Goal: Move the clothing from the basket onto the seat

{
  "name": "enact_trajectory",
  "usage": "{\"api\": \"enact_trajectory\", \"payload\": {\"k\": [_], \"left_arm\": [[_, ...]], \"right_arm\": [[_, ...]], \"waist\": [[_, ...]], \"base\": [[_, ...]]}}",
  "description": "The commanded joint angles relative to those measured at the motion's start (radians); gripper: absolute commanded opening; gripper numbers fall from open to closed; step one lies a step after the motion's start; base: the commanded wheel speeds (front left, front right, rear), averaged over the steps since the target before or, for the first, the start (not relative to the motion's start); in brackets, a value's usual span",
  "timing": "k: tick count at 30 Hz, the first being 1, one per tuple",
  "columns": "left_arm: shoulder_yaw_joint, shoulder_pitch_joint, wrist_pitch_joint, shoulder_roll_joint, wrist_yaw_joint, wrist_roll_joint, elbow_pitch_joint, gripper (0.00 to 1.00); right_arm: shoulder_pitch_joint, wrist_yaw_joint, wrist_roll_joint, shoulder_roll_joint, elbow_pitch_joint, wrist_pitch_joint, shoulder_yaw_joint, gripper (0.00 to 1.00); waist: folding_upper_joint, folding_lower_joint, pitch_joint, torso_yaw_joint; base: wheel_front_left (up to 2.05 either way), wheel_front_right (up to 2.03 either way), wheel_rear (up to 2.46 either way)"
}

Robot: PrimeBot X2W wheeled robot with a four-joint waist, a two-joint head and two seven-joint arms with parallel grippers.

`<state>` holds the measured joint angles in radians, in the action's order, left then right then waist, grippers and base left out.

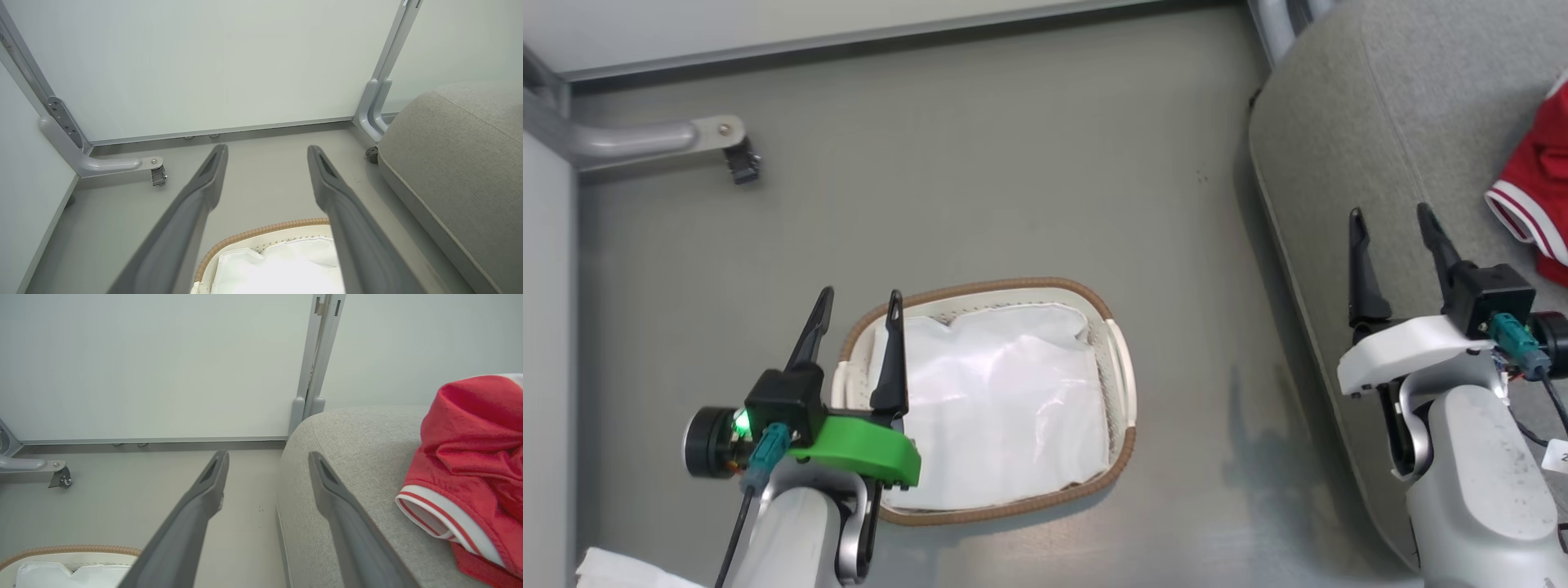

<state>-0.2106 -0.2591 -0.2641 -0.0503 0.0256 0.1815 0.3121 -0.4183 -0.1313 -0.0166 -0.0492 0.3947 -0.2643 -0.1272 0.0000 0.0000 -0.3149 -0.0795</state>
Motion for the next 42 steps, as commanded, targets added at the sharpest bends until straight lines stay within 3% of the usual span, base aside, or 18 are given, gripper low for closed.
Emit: {"api": "enact_trajectory", "payload": {"k": [1, 11, 32, 33, 37, 42], "left_arm": [[0.010, 0.026, 0.000, -0.002, -0.009, -0.003, 0.007, 1.00], [0.089, 0.097, 0.000, -0.002, -0.043, 0.013, 0.050, 1.00], [0.132, 0.277, 0.000, -0.002, 0.010, 0.073, 0.053, 1.00], [0.129, 0.260, 0.000, 0.000, 0.009, 0.073, 0.052, 0.00], [0.126, 0.266, 0.002, 0.004, 0.009, 0.077, 0.087, 0.00], [0.143, 0.255, 0.030, 0.004, 0.016, 0.166, 0.082, 0.00]], "right_arm": [[0.023, 0.001, -0.018, -0.006, 0.006, 0.000, 0.015, 1.00], [0.097, 0.001, -0.068, -0.005, 0.043, 0.000, 0.103, 1.00], [0.283, 0.001, -0.099, -0.005, 0.024, 0.000, 0.137, 1.00], [0.269, 0.000, -0.092, 0.000, 0.028, 0.000, 0.138, 0.00], [0.277, 0.000, -0.096, 0.008, 0.062, 0.004, 0.136, 0.00], [0.273, 0.000, -0.194, 0.008, 0.057, 0.035, 0.121, 0.00]], "waist": [[0.0000, 0.0000, 0.064, 0.065], [0.0000, 0.0000, 0.130, 0.087], [0.0000, 0.0000, 0.280, 0.097], [0.0000, 0.0000, 0.277, 0.095], [0.0000, 0.0000, 0.278, 0.095], [0.0000, 0.0000, 0.280, 0.095]], "base": [[0.00, 0.00, 0.00], [0.00, 0.00, 0.00], [0.00, 0.00, 0.00], [0.00, 0.00, 0.00], [0.00, 0.00, 0.00], [0.00, 0.00, 0.00]]}}
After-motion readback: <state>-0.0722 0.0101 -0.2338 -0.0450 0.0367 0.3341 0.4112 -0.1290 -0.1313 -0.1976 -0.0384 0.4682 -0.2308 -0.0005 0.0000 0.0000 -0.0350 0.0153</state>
